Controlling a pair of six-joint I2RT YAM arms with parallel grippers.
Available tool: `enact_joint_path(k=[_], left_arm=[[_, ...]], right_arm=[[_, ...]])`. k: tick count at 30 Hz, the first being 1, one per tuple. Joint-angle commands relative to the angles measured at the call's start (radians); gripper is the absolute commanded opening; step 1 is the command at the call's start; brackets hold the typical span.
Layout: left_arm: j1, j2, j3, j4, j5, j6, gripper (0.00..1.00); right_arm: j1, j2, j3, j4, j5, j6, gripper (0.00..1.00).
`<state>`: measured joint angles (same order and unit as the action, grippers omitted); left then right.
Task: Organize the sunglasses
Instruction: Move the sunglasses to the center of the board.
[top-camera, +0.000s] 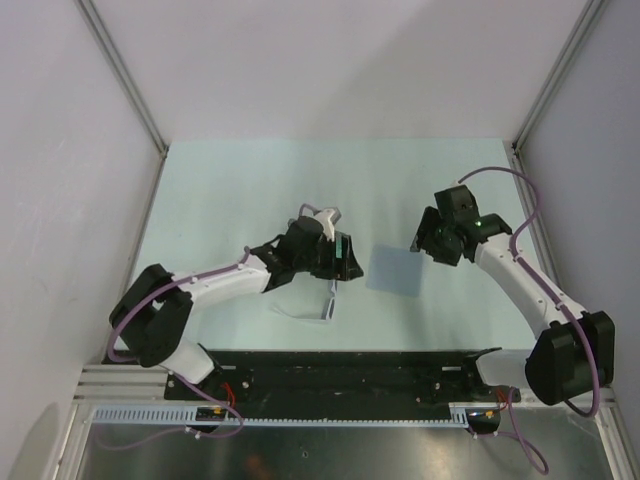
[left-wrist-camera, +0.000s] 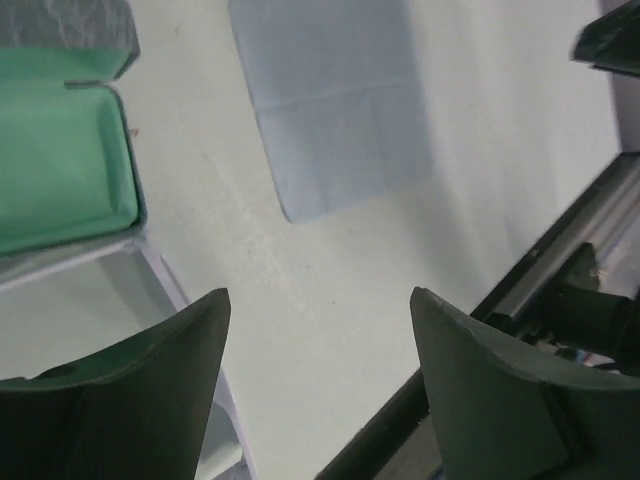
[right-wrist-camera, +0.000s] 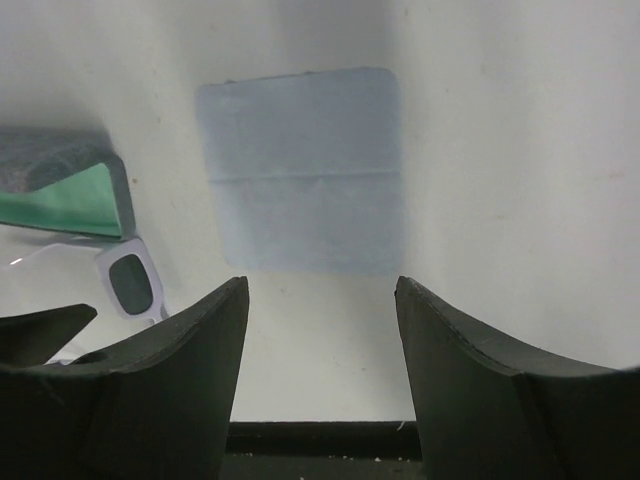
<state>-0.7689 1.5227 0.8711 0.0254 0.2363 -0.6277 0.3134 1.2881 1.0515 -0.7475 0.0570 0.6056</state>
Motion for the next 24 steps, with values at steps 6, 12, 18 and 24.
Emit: enact_joint_path(k=[6, 12, 18, 24], left_arm=[[-0.087, -0.108, -0.063, -0.177, -0.316, 0.045, 0.74], [-0.087, -0.280, -0.141, -0.251, -0.374, 0.109, 0.73], [-0.089, -0.328, -0.187, -0.245, -0.255, 0.145, 0.76], [-0.089, -0.164, -0.081, -0.239, -0.293, 0.115, 0.61]], right_arm=[[0.035, -0.073, -0.013, -0.053, 0.047, 0.037, 0.65], [0.043, -0.072, -0.030, -0.038, 0.015, 0.006, 0.65], [0.049, -0.064, -0.056, -0.010, -0.002, -0.013, 0.65], [0.052, -0.055, -0.079, 0.019, -0.016, -0.013, 0.65]])
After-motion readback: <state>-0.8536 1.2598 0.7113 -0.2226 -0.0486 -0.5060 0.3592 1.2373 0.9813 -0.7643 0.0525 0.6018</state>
